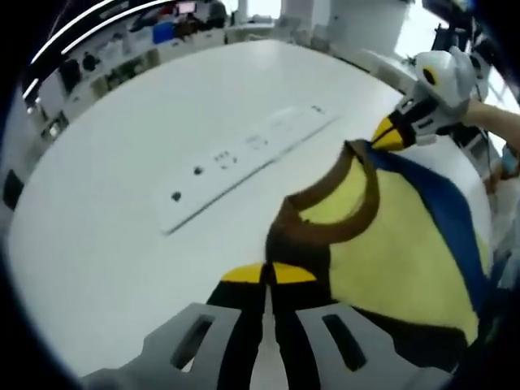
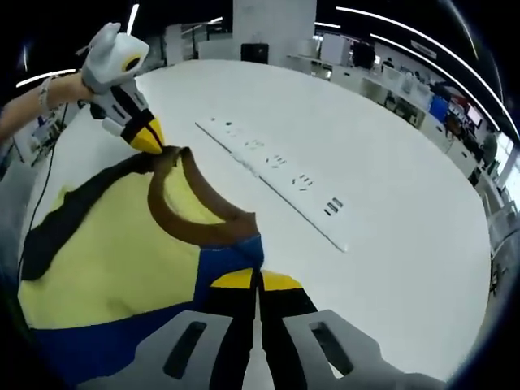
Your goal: Fold the garment on the visible template until the final outline fits inside the template.
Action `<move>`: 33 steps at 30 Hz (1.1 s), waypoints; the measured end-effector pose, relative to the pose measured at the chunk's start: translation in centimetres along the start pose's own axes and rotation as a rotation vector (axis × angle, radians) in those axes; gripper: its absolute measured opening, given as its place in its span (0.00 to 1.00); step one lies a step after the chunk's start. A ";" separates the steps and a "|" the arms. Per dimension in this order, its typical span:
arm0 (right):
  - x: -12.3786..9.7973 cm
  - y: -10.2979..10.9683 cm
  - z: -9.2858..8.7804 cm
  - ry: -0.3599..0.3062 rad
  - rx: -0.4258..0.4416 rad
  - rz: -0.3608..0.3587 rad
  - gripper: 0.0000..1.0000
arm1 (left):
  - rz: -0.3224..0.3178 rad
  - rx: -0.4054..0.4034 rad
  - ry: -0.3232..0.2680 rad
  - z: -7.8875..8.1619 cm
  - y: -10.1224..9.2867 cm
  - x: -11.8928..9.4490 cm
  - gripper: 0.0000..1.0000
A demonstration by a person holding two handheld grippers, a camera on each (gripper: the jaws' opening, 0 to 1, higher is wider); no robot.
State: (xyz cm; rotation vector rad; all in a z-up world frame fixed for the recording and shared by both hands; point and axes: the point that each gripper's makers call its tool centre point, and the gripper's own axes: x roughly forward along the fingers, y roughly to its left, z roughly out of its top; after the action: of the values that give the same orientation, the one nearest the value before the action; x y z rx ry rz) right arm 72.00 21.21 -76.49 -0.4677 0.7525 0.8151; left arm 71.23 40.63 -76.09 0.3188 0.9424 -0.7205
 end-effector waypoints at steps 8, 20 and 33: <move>-0.1 0.4 0.2 -0.012 0.010 -0.018 0.12 | 0.042 -0.001 -0.020 -0.2 1.7 0.3 0.11; -0.9 1.0 1.2 -0.060 0.054 -0.032 0.32 | 0.052 -0.053 -0.037 -0.7 1.7 -0.8 0.26; -3.4 1.8 3.4 -0.124 0.016 -0.069 0.59 | 0.079 -0.044 -0.112 0.3 -1.4 -5.2 0.43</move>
State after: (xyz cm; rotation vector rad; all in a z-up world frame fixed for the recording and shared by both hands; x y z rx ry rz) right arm 70.44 22.88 -71.91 -0.4223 0.6244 0.7661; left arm 68.53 41.61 -71.58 0.2729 0.8340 -0.6377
